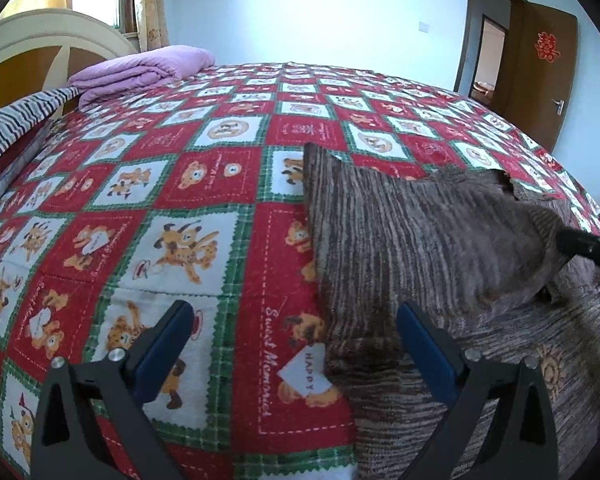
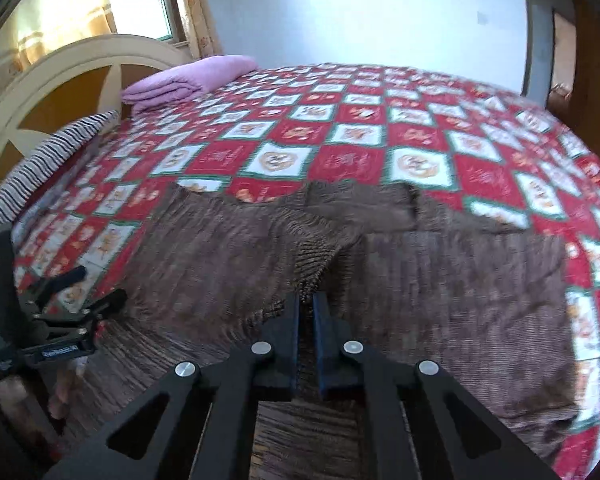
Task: Fold small clothes
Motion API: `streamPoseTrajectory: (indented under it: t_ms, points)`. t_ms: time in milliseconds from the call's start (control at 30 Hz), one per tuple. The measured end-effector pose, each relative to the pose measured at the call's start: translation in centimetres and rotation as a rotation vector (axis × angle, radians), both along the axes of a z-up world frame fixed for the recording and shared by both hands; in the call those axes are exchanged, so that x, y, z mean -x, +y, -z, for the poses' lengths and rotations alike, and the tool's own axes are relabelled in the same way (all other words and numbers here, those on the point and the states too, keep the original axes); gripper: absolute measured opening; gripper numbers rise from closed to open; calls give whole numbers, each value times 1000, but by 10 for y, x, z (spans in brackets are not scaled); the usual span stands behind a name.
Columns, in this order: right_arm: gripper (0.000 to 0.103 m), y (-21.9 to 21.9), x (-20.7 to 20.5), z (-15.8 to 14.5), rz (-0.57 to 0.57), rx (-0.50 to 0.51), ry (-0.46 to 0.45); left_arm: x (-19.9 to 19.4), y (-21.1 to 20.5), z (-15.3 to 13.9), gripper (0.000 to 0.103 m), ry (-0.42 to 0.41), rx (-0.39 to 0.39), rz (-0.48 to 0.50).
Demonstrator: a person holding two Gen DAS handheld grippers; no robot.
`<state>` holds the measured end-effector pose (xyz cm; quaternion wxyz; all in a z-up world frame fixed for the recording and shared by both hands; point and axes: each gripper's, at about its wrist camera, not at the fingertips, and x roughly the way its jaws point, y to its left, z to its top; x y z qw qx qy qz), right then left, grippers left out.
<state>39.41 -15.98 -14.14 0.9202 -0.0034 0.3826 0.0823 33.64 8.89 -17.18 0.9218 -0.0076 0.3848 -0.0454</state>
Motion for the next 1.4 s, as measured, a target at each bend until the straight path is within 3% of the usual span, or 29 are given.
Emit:
streamPoseTrajectory:
  t_ms: [100,167,233,267,367,467,500,533,567,633,667,767,867,1000,1100,1200,1267,1367,1400]
  points:
    - [6,-10,-6,20,23,26,62,1,-4,-1,103,-3,-11,21]
    - [14,-19,-5,29,56,9,77,1,-5,-1,103,-4,-12,25]
    - [65,-26,-1,27,114,5,66,2,-3,-2,103,-7,-3,22]
    - [68,-29,4,23,133,-3,45,2,-2,-2,103,-11,3,21]
    - [67,-24,13,2,103,-39,-45,5,2,-6,103,-34,25,15]
    - [67,-2,5,-8,-5,-65,-65,6,3,-7,103,-43,33,11]
    - [62,3,1,-4,-24,-63,-44,4,2,-5,103,-29,24,6]
    - [44,8,-6,3,-32,-53,-13,0,0,-2,103,-5,12,0]
    - [35,10,-12,13,-25,-38,27,-5,-1,2,103,27,-4,-6]
    - [24,6,-14,32,10,-22,85,-11,-1,8,103,70,-9,-12]
    - [22,2,-7,35,10,-18,72,-10,0,9,103,71,-7,-12]
    - [21,-4,15,35,7,31,41,-10,-3,10,103,76,-26,-13]
    - [23,-21,29,24,9,-43,10,-7,-2,7,103,63,-21,-14]
    - [25,-55,30,12,115,-24,-25,-1,14,-11,103,20,17,-57]
    - [25,-97,22,7,266,50,-50,-5,8,-39,103,-65,-80,-77]
    - [38,-143,6,13,400,36,-14,-26,-13,-53,103,-76,-107,-12]
    - [38,-160,-3,25,407,22,26,-45,-30,-44,103,-63,-216,-44]
    - [40,-175,-7,36,410,-26,50,-71,-51,-4,103,10,-424,-126]
    - [40,-181,-4,35,433,-41,49,-73,-46,7,103,42,-427,-142]
